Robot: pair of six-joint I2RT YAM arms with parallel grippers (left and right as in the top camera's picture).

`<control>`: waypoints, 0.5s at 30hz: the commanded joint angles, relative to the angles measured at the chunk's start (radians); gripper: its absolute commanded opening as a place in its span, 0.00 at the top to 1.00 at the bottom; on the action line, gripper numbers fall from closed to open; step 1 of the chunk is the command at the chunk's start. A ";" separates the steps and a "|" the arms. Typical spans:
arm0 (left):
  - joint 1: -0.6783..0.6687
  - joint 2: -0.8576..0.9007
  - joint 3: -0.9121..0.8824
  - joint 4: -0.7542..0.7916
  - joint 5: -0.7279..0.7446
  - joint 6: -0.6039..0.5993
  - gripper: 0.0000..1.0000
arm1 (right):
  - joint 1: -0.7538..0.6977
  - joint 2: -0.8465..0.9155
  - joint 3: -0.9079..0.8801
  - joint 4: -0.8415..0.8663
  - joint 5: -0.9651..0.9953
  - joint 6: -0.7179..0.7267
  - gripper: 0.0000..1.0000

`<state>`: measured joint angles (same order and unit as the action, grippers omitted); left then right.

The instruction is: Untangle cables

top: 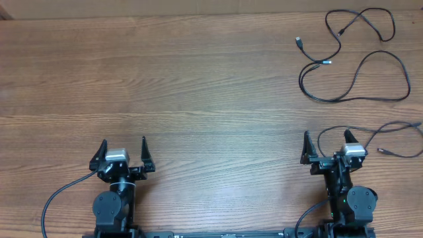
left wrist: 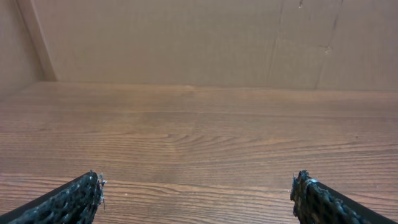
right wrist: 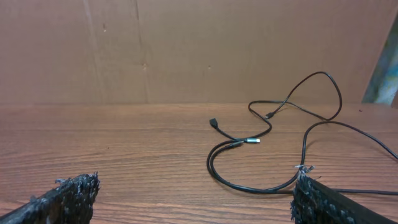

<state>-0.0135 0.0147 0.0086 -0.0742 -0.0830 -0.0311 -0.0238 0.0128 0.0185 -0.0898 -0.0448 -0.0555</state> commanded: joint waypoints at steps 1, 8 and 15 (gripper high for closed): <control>-0.006 -0.011 -0.004 0.001 0.005 -0.021 0.00 | 0.000 -0.010 -0.010 0.006 0.006 0.006 0.00; -0.006 -0.011 -0.004 0.001 0.005 -0.021 0.01 | 0.000 -0.010 -0.010 0.006 0.006 0.006 0.00; -0.006 -0.011 -0.004 0.001 0.005 -0.021 0.00 | 0.000 -0.010 -0.010 0.006 0.006 0.006 0.00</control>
<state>-0.0135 0.0147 0.0086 -0.0742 -0.0830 -0.0311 -0.0238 0.0128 0.0185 -0.0898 -0.0452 -0.0555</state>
